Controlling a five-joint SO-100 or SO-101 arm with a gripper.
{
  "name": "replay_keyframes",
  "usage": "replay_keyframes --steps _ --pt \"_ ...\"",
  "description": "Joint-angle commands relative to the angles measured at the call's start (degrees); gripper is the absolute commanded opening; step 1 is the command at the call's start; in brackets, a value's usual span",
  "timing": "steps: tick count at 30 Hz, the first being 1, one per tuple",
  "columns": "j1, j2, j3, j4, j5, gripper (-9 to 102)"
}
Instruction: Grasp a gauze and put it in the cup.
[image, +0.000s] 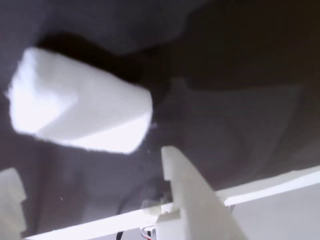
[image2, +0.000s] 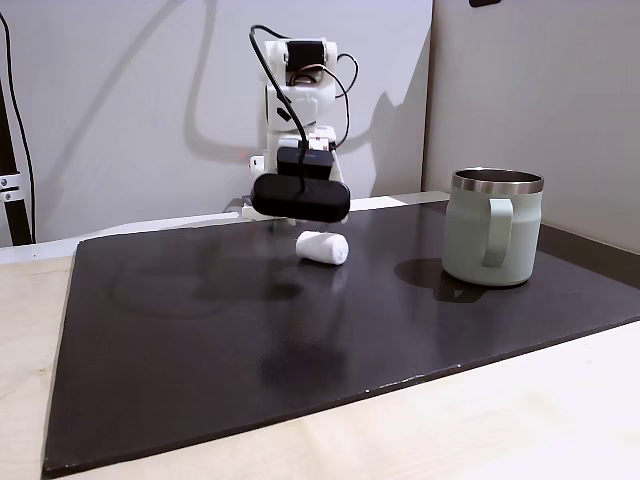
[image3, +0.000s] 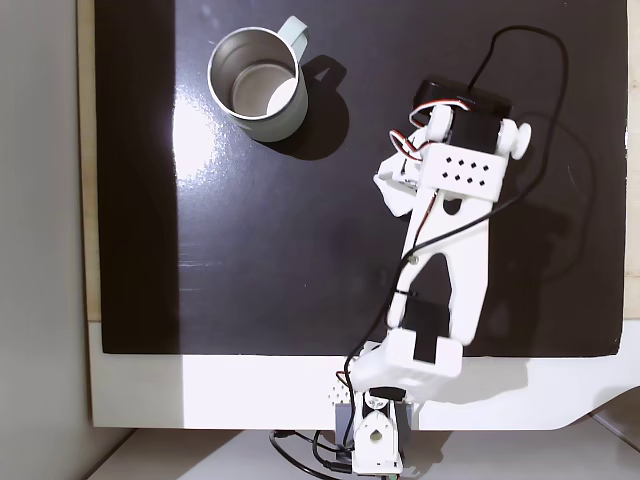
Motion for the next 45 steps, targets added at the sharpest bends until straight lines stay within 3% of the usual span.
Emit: replay_keyframes --steps 1,29,33,38,45 --pt "0.4 -1.8 -7.4 0.5 -0.2 31" --pt "-3.1 -6.9 0.9 0.0 0.4 26" --pt "-3.1 -6.9 0.9 -0.2 0.4 20" --pt "-3.0 -7.2 1.1 0.0 0.4 0" --pt "-2.7 -6.7 1.2 0.0 0.4 0"
